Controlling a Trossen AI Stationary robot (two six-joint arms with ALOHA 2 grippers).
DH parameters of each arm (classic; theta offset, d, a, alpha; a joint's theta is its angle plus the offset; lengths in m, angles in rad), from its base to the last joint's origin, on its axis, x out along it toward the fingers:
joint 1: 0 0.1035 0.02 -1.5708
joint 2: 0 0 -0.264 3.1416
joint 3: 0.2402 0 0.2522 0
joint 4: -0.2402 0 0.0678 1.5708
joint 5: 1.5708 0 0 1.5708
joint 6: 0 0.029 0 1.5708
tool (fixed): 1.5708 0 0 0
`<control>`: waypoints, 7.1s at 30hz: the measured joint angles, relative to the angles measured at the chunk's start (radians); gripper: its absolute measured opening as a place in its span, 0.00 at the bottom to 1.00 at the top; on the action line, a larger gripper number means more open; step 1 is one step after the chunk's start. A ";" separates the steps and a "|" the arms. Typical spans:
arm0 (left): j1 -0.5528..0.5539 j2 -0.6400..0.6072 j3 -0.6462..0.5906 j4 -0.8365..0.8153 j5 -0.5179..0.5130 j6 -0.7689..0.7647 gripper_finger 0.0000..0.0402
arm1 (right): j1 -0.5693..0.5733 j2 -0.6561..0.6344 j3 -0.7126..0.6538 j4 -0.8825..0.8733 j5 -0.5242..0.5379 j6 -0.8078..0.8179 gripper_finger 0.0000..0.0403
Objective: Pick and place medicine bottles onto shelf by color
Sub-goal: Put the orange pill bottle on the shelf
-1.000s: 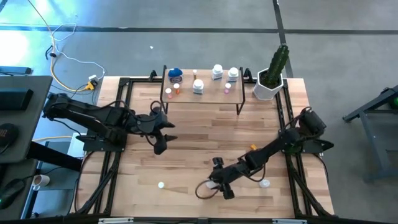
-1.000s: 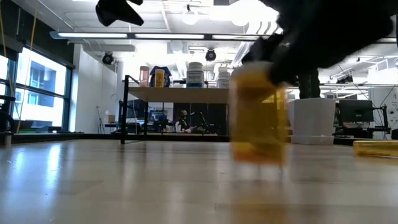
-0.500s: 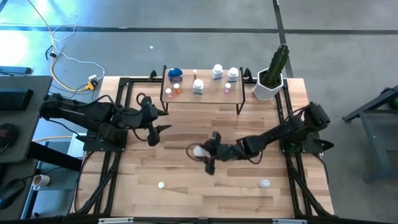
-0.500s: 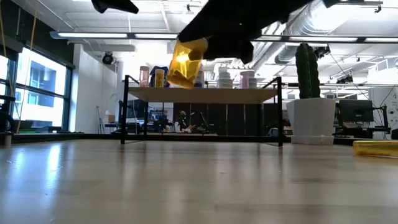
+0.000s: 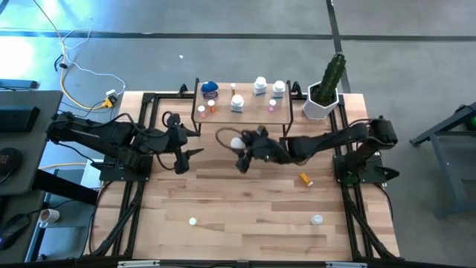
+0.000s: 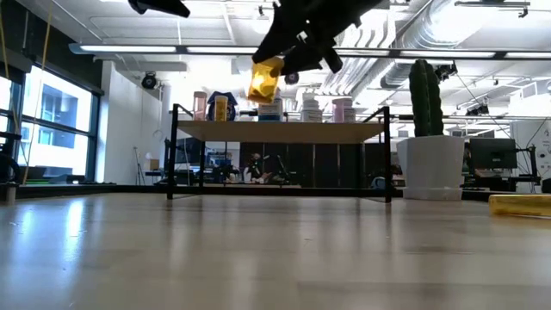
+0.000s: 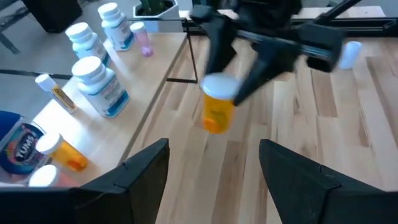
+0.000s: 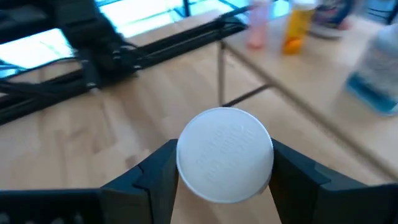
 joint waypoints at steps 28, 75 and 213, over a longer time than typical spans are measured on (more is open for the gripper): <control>0.162 0.000 0.000 0.001 -0.025 0.035 0.60 | -0.256 -0.007 0.561 -0.560 0.032 -0.226 0.48; 0.218 0.000 0.000 0.002 -0.026 0.034 0.60 | -0.460 0.031 0.295 -0.516 -0.221 -0.165 0.48; -0.534 0.537 -0.316 0.481 0.323 -0.544 0.60 | -0.465 0.030 0.934 -1.049 -0.143 -0.171 0.65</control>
